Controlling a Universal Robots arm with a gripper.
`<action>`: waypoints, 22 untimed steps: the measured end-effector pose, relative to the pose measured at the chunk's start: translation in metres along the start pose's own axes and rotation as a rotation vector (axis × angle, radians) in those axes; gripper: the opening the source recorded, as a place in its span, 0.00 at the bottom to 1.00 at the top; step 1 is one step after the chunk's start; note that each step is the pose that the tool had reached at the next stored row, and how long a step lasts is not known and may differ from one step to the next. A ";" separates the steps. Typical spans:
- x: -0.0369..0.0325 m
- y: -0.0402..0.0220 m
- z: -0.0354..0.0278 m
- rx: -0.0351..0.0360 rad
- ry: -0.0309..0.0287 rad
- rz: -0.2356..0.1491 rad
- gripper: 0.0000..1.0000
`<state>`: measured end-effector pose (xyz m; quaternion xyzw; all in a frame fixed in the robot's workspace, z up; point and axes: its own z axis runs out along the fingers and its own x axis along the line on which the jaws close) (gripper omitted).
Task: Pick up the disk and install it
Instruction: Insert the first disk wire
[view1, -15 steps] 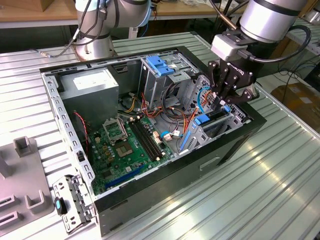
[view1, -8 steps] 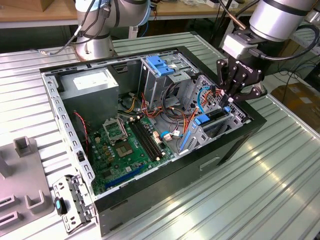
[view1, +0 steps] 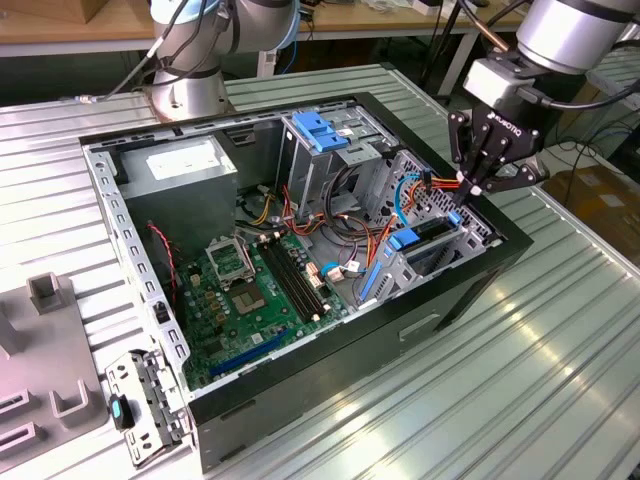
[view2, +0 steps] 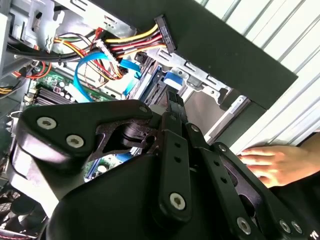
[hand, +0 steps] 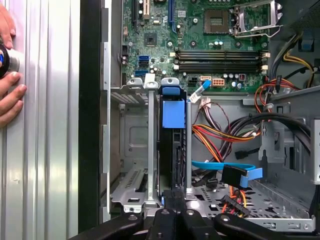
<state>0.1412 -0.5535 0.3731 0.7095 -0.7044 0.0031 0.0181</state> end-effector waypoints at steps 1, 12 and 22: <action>-0.0004 -0.0003 -0.0009 0.0003 0.0000 0.000 0.11; -0.0004 -0.0004 -0.0010 0.0013 0.0003 -0.013 0.11; -0.0005 -0.0017 -0.0010 0.0051 0.0029 -0.140 0.11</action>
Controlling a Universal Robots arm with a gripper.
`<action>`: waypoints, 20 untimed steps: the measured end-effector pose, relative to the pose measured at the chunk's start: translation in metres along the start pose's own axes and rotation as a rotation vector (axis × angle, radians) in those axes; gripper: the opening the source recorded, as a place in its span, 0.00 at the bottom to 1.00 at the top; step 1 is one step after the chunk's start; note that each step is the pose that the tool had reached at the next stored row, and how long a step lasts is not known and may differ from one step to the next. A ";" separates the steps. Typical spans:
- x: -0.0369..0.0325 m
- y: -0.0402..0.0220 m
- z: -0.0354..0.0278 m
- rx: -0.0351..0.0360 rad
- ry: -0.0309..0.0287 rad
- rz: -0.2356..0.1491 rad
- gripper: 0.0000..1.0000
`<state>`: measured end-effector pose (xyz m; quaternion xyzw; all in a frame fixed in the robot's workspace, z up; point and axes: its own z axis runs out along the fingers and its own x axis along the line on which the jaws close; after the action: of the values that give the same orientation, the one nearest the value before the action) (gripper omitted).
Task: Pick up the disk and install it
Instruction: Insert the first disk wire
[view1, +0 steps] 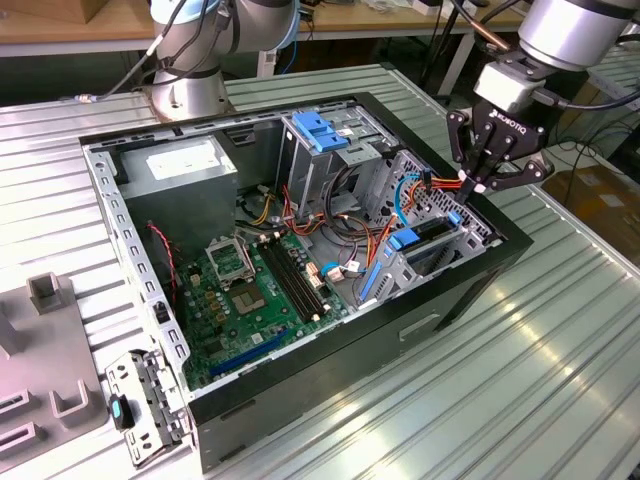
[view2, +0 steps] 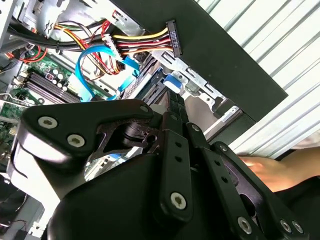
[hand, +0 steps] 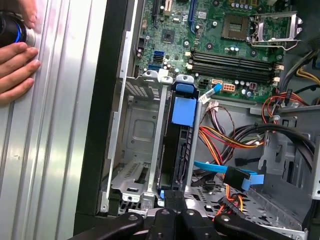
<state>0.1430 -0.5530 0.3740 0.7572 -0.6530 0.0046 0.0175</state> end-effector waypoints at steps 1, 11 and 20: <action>0.0000 -0.0001 0.0000 0.0000 0.0000 0.000 0.11; 0.0001 -0.0007 0.0000 0.0001 0.0000 -0.005 0.11; -0.0009 -0.0023 -0.0047 0.0046 -0.0050 -0.120 0.11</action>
<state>0.1451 -0.5516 0.3786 0.7950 -0.6064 0.0032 0.0143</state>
